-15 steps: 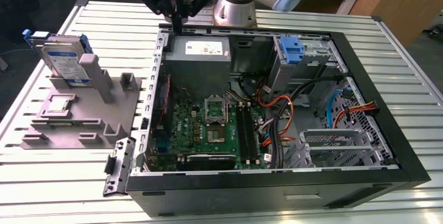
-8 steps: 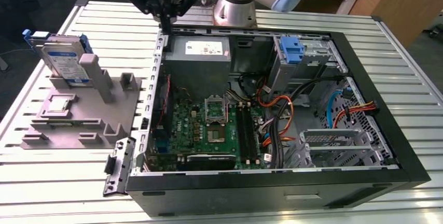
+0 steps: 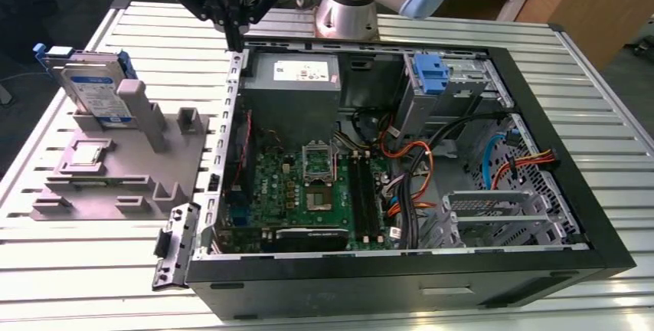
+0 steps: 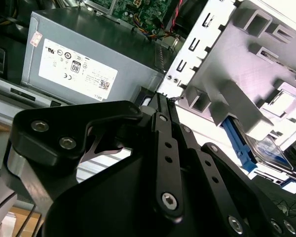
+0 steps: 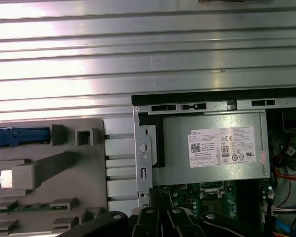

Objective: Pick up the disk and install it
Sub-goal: 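Reach for the disk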

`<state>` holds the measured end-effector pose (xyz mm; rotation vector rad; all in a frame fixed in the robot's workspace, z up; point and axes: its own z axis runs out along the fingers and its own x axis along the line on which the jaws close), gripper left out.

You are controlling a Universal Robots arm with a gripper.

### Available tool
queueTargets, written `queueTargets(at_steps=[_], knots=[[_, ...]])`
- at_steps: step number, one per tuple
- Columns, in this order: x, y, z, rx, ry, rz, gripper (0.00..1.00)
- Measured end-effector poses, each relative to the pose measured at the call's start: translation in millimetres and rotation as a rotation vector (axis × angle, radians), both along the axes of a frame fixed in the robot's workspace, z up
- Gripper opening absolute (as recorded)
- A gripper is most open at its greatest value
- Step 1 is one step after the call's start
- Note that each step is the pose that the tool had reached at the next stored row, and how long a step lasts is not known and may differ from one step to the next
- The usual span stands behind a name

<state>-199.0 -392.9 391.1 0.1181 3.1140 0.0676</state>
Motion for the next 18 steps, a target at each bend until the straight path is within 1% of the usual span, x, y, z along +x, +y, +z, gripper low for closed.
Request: queueTargets(at_steps=[18], knots=[[-3.8, 0.0, -0.2, 0.0000, 0.0000, 0.000, 0.15]])
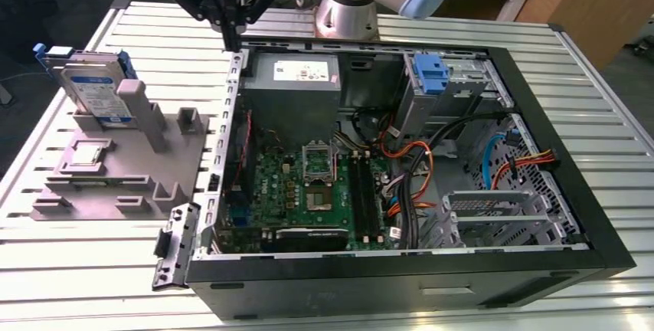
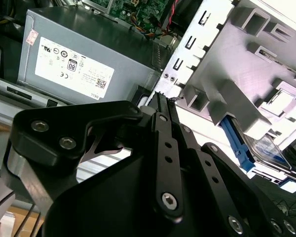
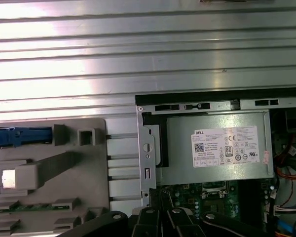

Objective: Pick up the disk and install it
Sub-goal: 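Reach for the disk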

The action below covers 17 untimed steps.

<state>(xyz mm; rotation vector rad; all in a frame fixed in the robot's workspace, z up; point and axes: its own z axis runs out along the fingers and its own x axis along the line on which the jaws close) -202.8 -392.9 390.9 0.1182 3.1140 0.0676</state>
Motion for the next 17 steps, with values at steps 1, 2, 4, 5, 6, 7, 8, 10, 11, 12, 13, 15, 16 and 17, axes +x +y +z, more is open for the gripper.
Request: queueTargets(at_steps=[1, 2, 4, 5, 6, 7, 8, 10, 11, 12, 13, 15, 16, 17], knots=[[-0.3, 0.0, 0.0, 0.0000, 0.0001, 0.000, 0.15], [-0.6, 0.0, 0.0, -0.0001, 0.0001, 0.000, 0.15], [-1.2, 0.0, 0.0, 0.0000, 0.0000, 0.000, 0.15], [-1.6, 0.0, 0.0, 0.0000, 0.0001, 0.000, 0.15], [-2.2, 0.0, -0.1, 0.0000, 0.0001, 0.000, 0.15], [-2.9, 0.1, -0.1, 0.0000, 0.0001, 0.000, 0.15], [-3.6, 0.2, -0.1, 0.0000, 0.0001, 0.000, 0.15], [-5.2, 0.4, -0.1, 0.0000, 0.0001, 0.000, 0.15], [-6.3, 0.5, -0.1, -0.0001, 0.0001, 0.000, 0.15], [-7.3, 0.6, -0.1, -0.0001, 0.0001, 0.000, 0.15], [-8.4, 0.7, -0.1, -0.0001, 0.0002, 0.000, 0.15], [-10.6, 0.8, -0.2, 0.0000, 0.0001, 0.000, 0.15], [-11.7, 0.9, -0.2, 0.0000, 0.0001, 0.000, 0.15], [-12.6, 0.9, -0.2, 0.0000, 0.0002, 0.000, 0.15]])
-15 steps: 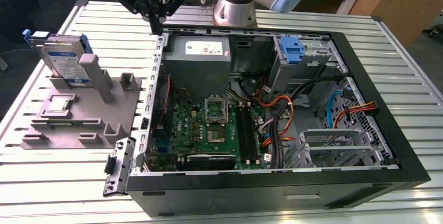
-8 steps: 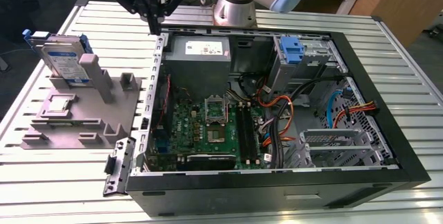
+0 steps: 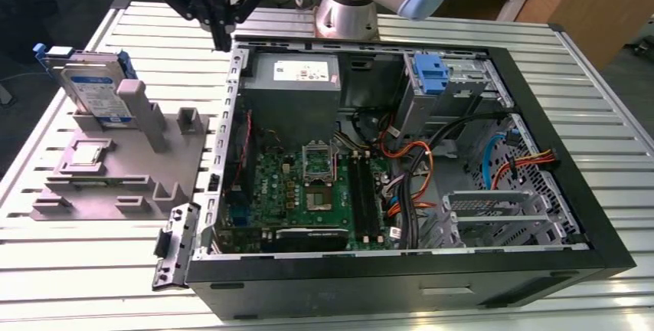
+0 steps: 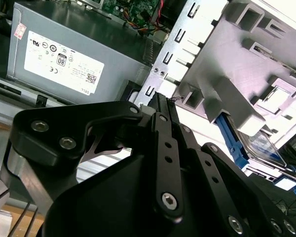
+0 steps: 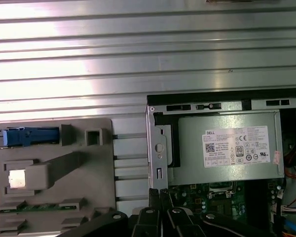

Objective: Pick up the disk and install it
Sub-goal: 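Reach for the disk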

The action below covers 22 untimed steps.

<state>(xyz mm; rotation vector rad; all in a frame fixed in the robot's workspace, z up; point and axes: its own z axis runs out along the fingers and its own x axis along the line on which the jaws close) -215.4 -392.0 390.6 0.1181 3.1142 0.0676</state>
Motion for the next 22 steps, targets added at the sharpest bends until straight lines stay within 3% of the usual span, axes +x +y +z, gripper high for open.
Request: queueTargets(at_steps=[22], knots=[[-11.9, 0.3, -0.1, 0.0001, -0.0001, 0.000, 0.15]])
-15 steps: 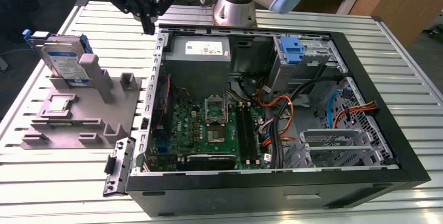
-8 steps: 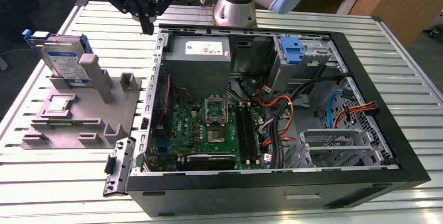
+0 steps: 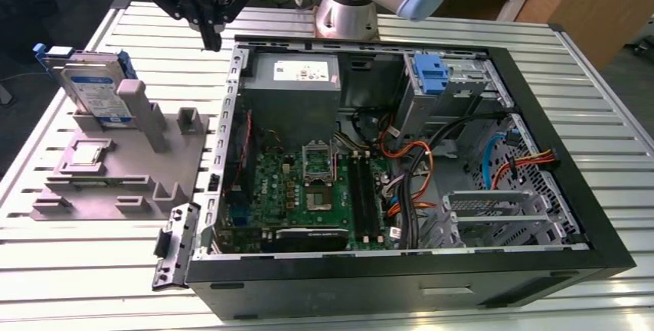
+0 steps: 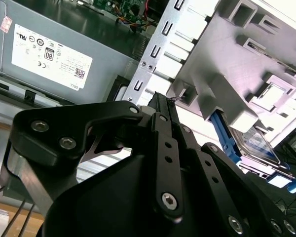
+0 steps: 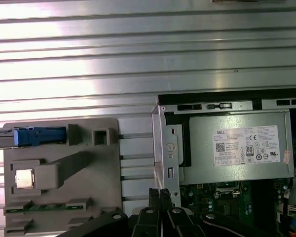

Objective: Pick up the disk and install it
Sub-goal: 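Reach for the disk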

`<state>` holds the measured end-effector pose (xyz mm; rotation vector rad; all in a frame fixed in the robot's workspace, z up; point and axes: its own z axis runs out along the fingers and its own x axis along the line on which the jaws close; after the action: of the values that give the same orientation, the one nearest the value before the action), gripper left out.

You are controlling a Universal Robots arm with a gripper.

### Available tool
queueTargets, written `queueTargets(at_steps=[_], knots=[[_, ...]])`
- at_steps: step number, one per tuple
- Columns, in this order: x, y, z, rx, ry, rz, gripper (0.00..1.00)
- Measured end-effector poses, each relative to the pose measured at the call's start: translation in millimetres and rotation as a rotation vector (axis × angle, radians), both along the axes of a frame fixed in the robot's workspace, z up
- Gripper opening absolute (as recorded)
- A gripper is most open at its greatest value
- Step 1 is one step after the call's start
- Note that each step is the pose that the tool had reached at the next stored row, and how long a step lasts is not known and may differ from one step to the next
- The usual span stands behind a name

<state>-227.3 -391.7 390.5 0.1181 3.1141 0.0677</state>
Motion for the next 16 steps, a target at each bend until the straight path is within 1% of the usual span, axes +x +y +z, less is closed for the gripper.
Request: queueTargets(at_steps=[2, 7, 16], knots=[[-0.1, 0.2, 0.0, -0.0001, 0.0002, 0.000, 0.15], [-0.5, 2.6, -0.2, -0.0001, 0.0006, 0.000, 0.15], [-14.2, 3.6, -0.4, -0.0001, 0.0006, 0.000, 0.15]])
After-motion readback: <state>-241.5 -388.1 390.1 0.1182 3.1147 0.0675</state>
